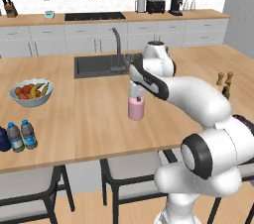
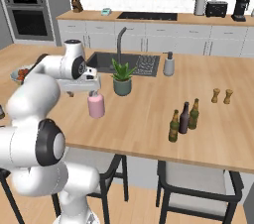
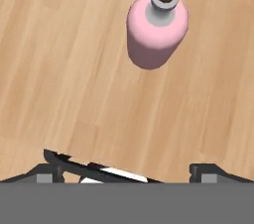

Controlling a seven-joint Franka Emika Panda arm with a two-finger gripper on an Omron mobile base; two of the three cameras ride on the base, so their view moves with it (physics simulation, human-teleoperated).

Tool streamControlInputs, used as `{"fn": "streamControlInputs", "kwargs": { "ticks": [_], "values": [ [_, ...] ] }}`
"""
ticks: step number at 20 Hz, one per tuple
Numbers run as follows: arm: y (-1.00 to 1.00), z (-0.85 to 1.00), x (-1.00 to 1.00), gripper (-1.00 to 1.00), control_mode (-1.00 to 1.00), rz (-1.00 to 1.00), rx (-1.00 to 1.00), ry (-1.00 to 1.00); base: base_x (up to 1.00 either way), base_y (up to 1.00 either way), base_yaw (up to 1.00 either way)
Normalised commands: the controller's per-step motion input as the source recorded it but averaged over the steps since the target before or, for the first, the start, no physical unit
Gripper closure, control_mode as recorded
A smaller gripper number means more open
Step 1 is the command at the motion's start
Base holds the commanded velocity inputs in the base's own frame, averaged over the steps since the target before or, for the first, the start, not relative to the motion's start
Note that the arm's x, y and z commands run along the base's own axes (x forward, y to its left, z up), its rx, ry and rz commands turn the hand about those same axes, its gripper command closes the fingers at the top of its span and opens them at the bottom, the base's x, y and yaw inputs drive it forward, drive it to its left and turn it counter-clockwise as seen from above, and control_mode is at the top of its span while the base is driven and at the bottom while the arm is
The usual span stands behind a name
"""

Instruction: Move the plastic bottles in the middle to the plastics group, and the glass bottles in the middle to the glass group.

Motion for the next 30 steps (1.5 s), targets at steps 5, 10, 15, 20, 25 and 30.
{"fn": "streamControlInputs", "kwargs": {
  "ticks": [5, 10, 15, 20, 25, 30],
  "values": [
    [-0.09, -0.12, 0.77, -1.0, -1.0, -0.03, 0.04, 0.0, 0.0, 0.0, 0.0],
    [0.12, -0.34, 0.78, -1.0, -1.0, -0.06, 0.05, 0.0, 0.0, 0.0, 0.0],
    [0.04, -0.48, 0.45, -1.0, -1.0, -0.06, 0.04, 0.0, 0.0, 0.0, 0.0],
    [0.01, -0.41, 0.26, -1.0, -1.0, -0.13, 0.0, 0.0, 0.0, 0.0, 0.0],
    [0.03, -0.2, 0.09, -1.0, -1.0, -0.11, 0.0, 0.0, 0.0, 0.0, 0.0],
    [0.03, -0.23, 0.07, -1.0, -1.0, -0.11, 0.0, -0.05, 0.0, 0.0, 0.0]
  ]
}}
